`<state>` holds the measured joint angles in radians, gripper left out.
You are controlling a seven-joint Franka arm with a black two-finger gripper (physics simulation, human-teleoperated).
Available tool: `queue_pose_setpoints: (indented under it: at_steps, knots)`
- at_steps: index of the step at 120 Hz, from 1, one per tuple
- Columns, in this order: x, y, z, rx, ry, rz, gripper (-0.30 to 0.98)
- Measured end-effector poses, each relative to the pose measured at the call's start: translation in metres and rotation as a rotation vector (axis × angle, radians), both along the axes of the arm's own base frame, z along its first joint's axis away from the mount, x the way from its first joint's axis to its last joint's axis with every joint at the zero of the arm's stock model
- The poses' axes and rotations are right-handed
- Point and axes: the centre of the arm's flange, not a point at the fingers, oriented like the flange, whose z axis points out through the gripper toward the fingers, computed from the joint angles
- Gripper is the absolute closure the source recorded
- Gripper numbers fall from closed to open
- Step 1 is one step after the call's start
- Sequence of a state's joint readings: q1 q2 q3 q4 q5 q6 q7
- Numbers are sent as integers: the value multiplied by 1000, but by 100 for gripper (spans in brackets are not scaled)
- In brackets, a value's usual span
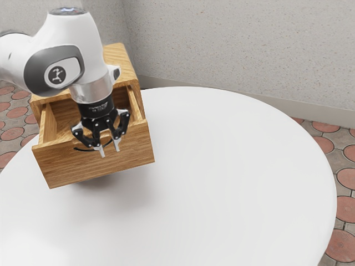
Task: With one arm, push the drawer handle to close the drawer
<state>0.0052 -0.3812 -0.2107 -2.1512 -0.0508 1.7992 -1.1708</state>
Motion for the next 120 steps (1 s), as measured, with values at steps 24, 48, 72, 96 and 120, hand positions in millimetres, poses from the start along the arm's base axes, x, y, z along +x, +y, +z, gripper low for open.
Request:
queue_pose_setpoints:
  at_steps: [24,48,72,96,120]
  knots:
    - [-7,13,-16,25,26,41,71]
    - [-10,26,-22,35,33,56,76]
    - [-7,41,-24,39,29,46,78]
    - [-3,63,-29,23,35,39,78]
    - [7,72,-38,12,48,2,78]
